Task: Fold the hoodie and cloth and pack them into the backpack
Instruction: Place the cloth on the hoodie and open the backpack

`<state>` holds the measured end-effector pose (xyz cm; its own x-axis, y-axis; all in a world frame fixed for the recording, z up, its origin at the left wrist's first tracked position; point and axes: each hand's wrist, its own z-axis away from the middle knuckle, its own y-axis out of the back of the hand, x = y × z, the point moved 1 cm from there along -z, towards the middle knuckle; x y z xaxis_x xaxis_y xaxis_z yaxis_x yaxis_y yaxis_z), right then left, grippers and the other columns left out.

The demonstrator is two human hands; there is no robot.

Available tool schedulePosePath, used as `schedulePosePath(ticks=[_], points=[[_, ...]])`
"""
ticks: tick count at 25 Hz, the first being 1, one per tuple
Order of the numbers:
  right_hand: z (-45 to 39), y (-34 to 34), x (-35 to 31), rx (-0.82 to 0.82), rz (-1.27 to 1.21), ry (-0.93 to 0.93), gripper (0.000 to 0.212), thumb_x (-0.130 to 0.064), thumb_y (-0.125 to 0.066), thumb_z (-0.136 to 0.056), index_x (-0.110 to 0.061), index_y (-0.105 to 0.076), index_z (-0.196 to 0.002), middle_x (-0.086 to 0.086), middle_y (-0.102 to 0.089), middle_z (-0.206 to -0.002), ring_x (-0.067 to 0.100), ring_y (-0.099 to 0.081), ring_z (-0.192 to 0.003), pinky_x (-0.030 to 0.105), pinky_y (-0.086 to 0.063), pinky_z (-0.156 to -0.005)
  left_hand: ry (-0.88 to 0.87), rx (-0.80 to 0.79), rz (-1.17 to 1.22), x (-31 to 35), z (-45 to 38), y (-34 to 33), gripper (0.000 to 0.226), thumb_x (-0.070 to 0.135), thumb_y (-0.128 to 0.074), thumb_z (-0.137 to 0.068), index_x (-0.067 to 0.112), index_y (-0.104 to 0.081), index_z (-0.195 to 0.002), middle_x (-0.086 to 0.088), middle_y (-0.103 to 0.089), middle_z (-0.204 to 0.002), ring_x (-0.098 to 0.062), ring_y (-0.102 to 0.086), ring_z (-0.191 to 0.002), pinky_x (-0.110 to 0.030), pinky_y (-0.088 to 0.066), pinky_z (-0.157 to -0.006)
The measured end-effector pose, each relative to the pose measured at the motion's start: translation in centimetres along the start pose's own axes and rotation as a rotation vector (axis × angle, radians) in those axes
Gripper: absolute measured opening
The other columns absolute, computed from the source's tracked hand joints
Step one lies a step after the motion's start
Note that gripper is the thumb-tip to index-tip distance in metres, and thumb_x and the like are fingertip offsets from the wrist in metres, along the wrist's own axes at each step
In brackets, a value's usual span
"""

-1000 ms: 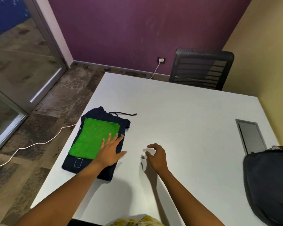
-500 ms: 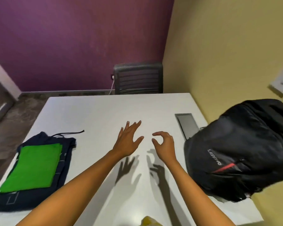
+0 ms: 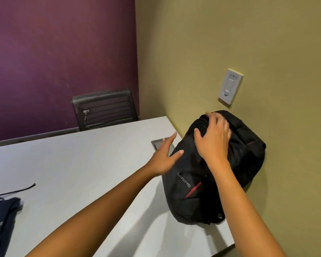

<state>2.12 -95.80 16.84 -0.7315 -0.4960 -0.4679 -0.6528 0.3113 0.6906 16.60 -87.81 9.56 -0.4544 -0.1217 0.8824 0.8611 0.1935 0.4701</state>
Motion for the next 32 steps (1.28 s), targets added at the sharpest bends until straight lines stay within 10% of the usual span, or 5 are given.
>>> schedulePosePath(ticks=[4,12,20,25,32], points=[[-3.4,2.5,3.6,-0.208,0.257,-0.282,0.087,-0.039,-0.062,-0.093,-0.008,-0.012,-0.156,0.023,-0.023,-0.159,0.038,-0.020,-0.148,0.050,-0.013,-0.122,-0.055,-0.101,0.032,3.8,-0.6,-3.3,0.071,0.050,-0.054,-0.096,0.052,-0.012,-0.152,0.009,-0.018,-0.165,-0.014,-0.004,-0.154,-0.048,-0.019,-0.124],[-5.9,2.9,4.9,-0.355,0.156,-0.426,0.058,-0.026,-0.055,-0.096,0.000,-0.034,-0.144,0.022,-0.046,-0.144,0.039,-0.042,-0.133,0.047,-0.034,-0.109,-0.042,-0.212,0.013,8.4,-0.1,-7.8,0.094,0.025,-0.068,-0.083,0.042,-0.009,-0.154,-0.006,-0.009,-0.166,-0.023,-0.020,-0.151,-0.033,-0.031,-0.113],[-6.2,3.8,-1.0,-0.576,-0.464,-0.540,0.015,-0.006,-0.045,-0.099,-0.007,-0.053,-0.085,0.008,-0.053,-0.076,0.017,-0.048,-0.062,0.028,-0.035,-0.059,0.147,0.011,0.018,10.9,2.9,-9.2,0.125,0.049,-0.085,-0.061,0.033,-0.001,-0.153,0.003,-0.019,-0.158,-0.025,-0.029,-0.146,-0.060,-0.021,-0.117],[-5.1,3.0,-5.6,-0.527,-0.790,-0.636,0.027,-0.002,-0.043,-0.094,-0.013,-0.048,-0.070,0.008,-0.046,-0.073,0.018,-0.037,-0.065,0.035,-0.029,-0.066,0.372,0.396,-0.047,12.3,2.9,-7.2,0.084,0.012,-0.065,-0.084,0.022,-0.014,-0.150,-0.004,-0.039,-0.150,-0.027,-0.036,-0.141,-0.069,-0.009,-0.115],[-3.5,1.9,-12.4,-0.593,-0.916,-0.736,0.020,-0.020,-0.052,-0.093,-0.016,-0.050,-0.073,0.003,-0.047,-0.071,0.016,-0.041,-0.062,0.030,-0.033,-0.059,0.345,0.485,-0.052,9.0,3.4,-1.5,0.080,0.022,-0.074,-0.083,0.034,-0.021,-0.142,0.002,-0.036,-0.149,-0.025,-0.036,-0.140,-0.071,-0.014,-0.113]])
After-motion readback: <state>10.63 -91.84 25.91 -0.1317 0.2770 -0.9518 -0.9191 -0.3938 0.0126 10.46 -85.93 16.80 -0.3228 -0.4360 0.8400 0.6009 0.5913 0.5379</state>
